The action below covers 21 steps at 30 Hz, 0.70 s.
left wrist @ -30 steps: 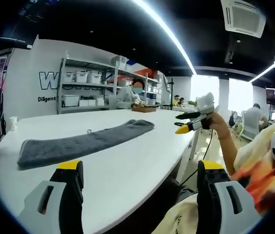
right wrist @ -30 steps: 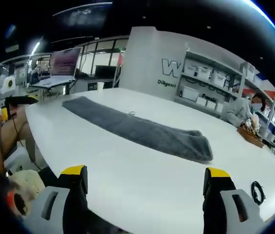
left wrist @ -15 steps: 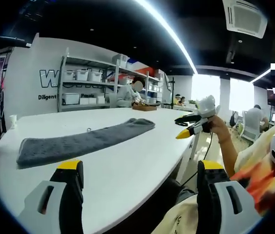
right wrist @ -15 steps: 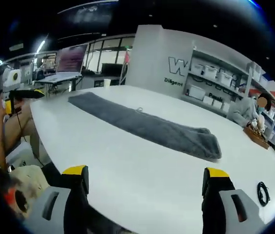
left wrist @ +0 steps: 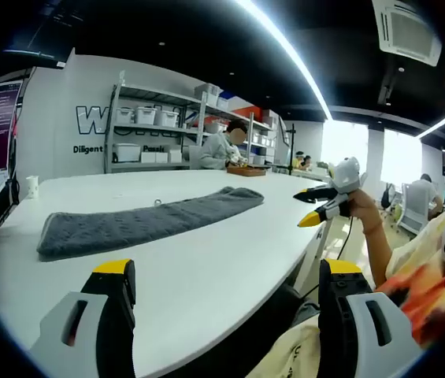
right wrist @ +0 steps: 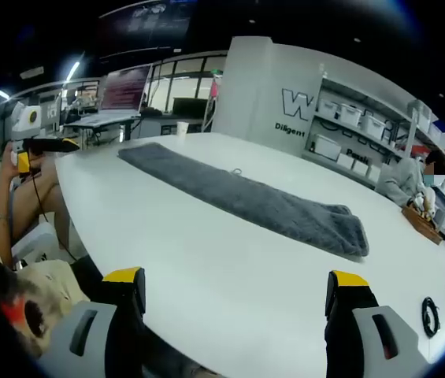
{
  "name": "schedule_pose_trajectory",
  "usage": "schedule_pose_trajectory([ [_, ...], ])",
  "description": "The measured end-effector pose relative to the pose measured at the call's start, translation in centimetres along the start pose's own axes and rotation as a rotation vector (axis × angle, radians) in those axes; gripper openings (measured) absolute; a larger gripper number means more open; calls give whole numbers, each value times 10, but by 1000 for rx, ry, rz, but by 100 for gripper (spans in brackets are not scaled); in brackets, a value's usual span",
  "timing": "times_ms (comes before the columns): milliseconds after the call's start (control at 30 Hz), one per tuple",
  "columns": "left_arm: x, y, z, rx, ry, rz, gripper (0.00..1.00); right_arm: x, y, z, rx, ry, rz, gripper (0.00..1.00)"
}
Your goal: Open the folded towel by lifting each exposed corner and separating the folded layers until the towel lies flat within the target outline without major curled edges
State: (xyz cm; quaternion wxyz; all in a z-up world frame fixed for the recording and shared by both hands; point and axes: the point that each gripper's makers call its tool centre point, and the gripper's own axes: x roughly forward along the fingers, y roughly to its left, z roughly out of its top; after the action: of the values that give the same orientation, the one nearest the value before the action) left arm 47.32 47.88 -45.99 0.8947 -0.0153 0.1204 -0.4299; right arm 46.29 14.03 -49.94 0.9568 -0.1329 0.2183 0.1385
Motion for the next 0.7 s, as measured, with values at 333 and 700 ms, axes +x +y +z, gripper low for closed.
schedule_pose_trajectory([
  [333,-13,32,-5,28,49,132,94,2,0,3,-1,-11,9,92],
  [700,-1,43,16,13,9,173,92,2,6,6,-5,-25,44,91],
])
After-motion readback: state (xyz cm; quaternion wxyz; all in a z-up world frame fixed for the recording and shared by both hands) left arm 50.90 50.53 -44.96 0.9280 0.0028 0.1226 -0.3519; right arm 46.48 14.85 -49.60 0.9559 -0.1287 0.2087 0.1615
